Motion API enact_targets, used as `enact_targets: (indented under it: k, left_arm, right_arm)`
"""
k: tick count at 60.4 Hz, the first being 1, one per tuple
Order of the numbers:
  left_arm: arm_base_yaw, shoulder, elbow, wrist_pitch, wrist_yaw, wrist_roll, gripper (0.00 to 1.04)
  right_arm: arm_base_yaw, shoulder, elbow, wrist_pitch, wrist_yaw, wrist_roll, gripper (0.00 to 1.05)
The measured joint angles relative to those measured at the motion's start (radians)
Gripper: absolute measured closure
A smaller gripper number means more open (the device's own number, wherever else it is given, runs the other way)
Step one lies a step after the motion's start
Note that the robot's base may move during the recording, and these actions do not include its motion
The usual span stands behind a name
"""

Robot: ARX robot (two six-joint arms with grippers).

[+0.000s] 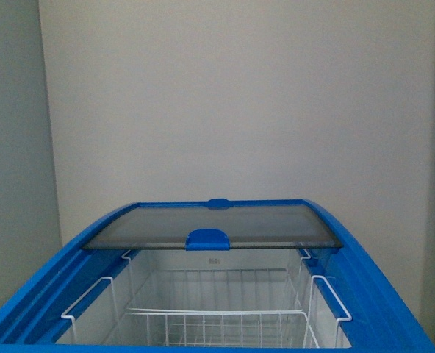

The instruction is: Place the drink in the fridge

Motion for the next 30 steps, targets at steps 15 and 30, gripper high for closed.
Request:
enact_targets:
  k: [15, 30]
  left_arm:
    - [0.000, 0.000, 0.000, 0.000, 0.000, 0.000, 0.34]
    - [0.000, 0.000, 0.000, 0.000, 0.000, 0.000, 0.09]
  right_arm:
    - [0.000, 0.000, 0.000, 0.000, 0.000, 0.000, 0.32]
    - [0.000, 0.000, 0.000, 0.000, 0.000, 0.001, 0.08]
